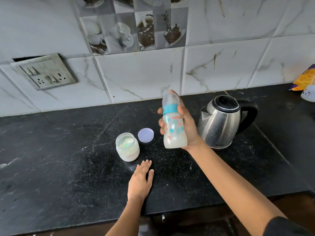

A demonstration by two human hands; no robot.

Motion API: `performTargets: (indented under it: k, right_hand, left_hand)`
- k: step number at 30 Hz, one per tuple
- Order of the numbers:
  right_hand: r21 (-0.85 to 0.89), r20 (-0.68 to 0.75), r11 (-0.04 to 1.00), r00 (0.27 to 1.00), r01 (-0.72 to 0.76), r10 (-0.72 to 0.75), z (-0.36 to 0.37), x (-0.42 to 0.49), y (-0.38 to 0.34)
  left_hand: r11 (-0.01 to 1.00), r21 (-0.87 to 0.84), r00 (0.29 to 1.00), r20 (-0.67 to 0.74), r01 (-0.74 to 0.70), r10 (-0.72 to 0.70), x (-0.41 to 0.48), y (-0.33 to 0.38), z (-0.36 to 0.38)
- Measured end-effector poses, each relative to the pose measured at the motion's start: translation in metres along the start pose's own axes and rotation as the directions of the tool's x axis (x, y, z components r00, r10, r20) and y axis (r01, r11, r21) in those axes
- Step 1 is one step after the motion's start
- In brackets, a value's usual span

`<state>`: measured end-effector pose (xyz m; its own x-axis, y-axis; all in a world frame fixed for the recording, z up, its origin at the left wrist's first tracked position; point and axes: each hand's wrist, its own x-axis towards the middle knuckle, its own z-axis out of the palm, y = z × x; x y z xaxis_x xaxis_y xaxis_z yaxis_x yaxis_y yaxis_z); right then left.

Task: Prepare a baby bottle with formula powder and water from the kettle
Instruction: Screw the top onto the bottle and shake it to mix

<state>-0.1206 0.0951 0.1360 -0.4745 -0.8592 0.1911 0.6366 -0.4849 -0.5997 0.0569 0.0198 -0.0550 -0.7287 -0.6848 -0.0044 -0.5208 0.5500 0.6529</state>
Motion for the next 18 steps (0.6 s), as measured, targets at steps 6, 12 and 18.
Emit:
performTargets:
  k: [6, 12, 18]
  right_hand:
    - [0.243, -0.290, 0.970, 0.955, 0.011, 0.062, 0.001, 0.016, -0.008]
    - [-0.128, -0.105, 0.985, 0.989, -0.115, 0.102, -0.001, -0.003, -0.005]
    - [-0.084, -0.194, 0.992, 0.978, -0.093, 0.075, -0.009, -0.011, -0.007]
  left_hand:
    - [1.000, 0.004, 1.000, 0.007, -0.015, 0.015, 0.001, 0.000, -0.001]
    - [1.000, 0.002, 1.000, 0.007, -0.011, 0.011, -0.001, 0.001, -0.001]
    - [1.000, 0.009, 1.000, 0.007, -0.015, 0.015, 0.000, 0.003, -0.003]
